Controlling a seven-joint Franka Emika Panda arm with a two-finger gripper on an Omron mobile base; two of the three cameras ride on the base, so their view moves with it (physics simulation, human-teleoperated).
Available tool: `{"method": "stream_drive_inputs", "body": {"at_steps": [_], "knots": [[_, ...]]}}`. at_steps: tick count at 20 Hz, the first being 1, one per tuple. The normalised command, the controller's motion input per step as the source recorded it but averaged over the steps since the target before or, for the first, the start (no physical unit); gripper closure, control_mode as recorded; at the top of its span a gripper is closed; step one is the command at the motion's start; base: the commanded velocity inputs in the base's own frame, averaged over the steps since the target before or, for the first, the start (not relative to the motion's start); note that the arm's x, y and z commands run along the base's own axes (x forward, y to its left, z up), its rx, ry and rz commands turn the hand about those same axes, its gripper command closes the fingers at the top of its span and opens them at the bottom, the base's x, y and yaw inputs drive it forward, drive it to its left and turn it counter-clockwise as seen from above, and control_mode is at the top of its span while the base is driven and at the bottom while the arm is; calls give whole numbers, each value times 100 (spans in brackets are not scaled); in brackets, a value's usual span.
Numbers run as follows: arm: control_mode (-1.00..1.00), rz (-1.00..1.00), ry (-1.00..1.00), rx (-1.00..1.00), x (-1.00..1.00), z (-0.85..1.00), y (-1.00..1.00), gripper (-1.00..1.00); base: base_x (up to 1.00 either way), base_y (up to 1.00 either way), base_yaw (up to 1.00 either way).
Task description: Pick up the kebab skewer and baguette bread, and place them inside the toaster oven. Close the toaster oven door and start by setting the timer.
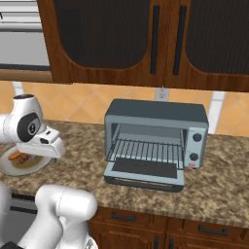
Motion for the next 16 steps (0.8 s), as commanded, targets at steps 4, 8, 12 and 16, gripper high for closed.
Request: {"method": "stream_drive_inputs", "body": {"at_steps": [4, 8, 12, 16], "knots": [[-100, 0, 30, 0, 10, -1, 46, -100, 0, 0, 0], [-100, 2, 15, 0, -1, -11, 18, -100, 0, 0, 0], [-100, 2, 6, 0, -1, -15, 22, -100, 0, 0, 0], [-100, 0, 3, 0, 17, -20, 55, -100, 0, 0, 0]]}}
